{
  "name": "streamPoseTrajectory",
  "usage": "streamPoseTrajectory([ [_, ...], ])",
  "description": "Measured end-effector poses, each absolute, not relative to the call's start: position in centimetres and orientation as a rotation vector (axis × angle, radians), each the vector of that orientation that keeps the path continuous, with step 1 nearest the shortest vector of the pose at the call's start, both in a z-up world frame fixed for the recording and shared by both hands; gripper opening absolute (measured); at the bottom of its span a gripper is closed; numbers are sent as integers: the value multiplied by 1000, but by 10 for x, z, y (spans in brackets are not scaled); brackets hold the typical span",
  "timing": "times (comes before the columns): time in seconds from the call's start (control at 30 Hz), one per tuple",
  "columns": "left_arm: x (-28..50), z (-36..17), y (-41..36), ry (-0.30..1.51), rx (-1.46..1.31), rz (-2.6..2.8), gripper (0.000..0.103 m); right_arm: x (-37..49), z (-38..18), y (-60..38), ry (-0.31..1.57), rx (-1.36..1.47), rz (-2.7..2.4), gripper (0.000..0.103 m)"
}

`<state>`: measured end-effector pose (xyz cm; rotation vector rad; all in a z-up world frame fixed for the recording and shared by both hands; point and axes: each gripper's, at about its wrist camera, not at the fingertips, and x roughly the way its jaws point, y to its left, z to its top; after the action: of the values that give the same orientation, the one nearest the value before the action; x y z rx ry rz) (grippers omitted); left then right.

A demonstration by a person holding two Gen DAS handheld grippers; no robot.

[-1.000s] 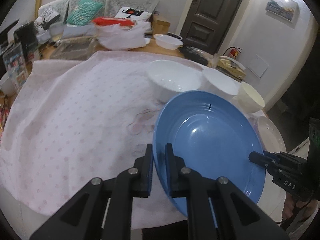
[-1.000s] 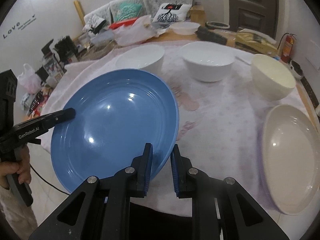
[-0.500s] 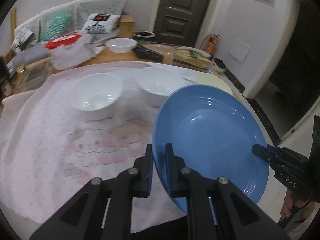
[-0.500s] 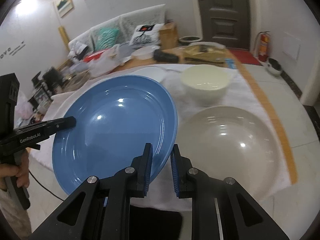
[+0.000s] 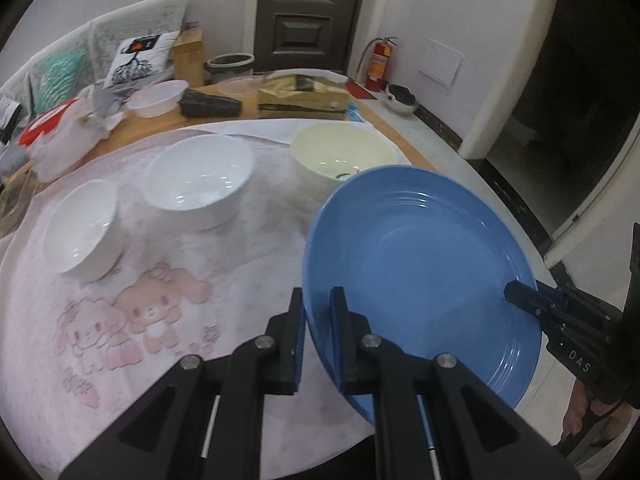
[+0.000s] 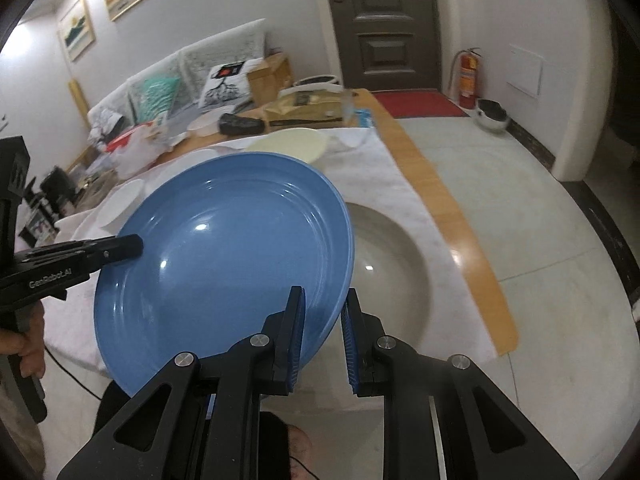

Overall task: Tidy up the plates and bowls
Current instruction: 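Carry the blue plate with both tools onto the beige plate and open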

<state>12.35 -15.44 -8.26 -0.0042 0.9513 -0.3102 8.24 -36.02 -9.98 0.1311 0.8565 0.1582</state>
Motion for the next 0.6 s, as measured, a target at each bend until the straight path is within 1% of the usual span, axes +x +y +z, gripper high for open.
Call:
streamPoseTrajectory([
  [0.3, 142, -96, -196, 981, 83, -345, 8, 90, -112, -390, 876, 131, 88, 13],
  [0.6, 151, -111, -201, 1000, 155, -336, 10, 96, -125, -390, 912, 124, 99, 13],
])
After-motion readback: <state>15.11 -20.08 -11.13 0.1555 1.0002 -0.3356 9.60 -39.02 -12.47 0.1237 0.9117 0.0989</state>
